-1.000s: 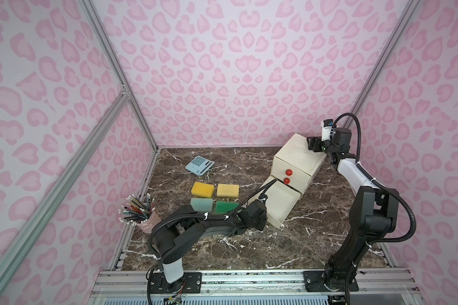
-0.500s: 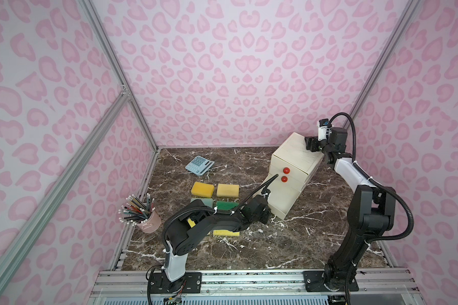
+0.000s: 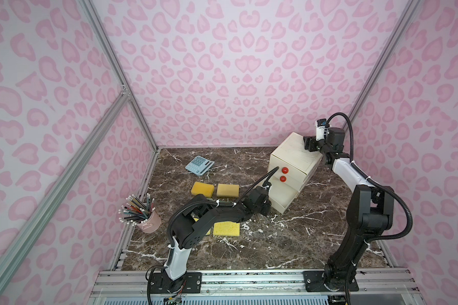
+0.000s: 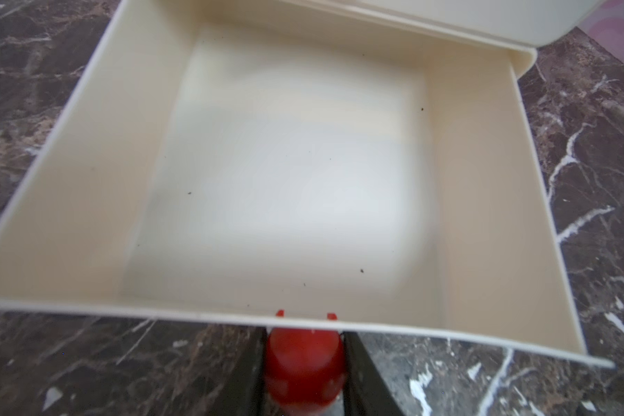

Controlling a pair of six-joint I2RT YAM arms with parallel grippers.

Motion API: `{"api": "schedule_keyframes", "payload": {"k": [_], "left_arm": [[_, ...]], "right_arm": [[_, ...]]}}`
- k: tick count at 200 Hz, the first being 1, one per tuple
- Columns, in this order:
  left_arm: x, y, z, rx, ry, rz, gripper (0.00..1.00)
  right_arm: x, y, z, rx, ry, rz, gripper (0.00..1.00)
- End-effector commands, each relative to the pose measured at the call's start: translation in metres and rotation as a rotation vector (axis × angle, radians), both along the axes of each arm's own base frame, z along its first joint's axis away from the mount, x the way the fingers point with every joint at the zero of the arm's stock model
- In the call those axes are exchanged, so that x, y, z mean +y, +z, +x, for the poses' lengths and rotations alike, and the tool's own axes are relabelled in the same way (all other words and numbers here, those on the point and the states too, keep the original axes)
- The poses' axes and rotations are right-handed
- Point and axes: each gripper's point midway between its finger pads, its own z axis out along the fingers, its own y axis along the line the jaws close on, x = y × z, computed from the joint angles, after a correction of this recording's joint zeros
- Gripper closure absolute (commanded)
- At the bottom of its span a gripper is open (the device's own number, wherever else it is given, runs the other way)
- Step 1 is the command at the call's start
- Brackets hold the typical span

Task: Take the sponge out of the drawer
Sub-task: Close the drawer of the storage box.

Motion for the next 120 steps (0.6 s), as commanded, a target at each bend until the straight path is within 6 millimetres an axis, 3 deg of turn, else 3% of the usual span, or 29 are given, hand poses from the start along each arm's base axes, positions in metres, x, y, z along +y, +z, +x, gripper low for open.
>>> {"api": "schedule_keyframes", "payload": {"k": [1,52,102,105,120], "left_arm": [[-0.006,0.003,0.011,-0.014,-0.009,-0.003,0.95],[-0.025,0.01,0.039,-0.035,-0.014,-0.035,0.94],[-0.029,0.011,0.058,-0.049,0.036,-0.086,0.91],[-0.028,0.011,0.058,-0.047,0.041,-0.091,0.91],[-0.028,0.011,0.056,-0.035,0.044,-0.119,0.9]], "right_arm": [[0.026,-0.109,-0.057,0.442,0.059,0.072,0.23],[0.039,-0.111,-0.068,0.437,0.092,0.091,0.24],[0.054,-0.107,-0.074,0.434,0.135,0.089,0.24],[0.055,-0.118,-0.082,0.464,0.138,0.09,0.24],[0.062,-0.123,-0.088,0.474,0.155,0.085,0.24]]}}
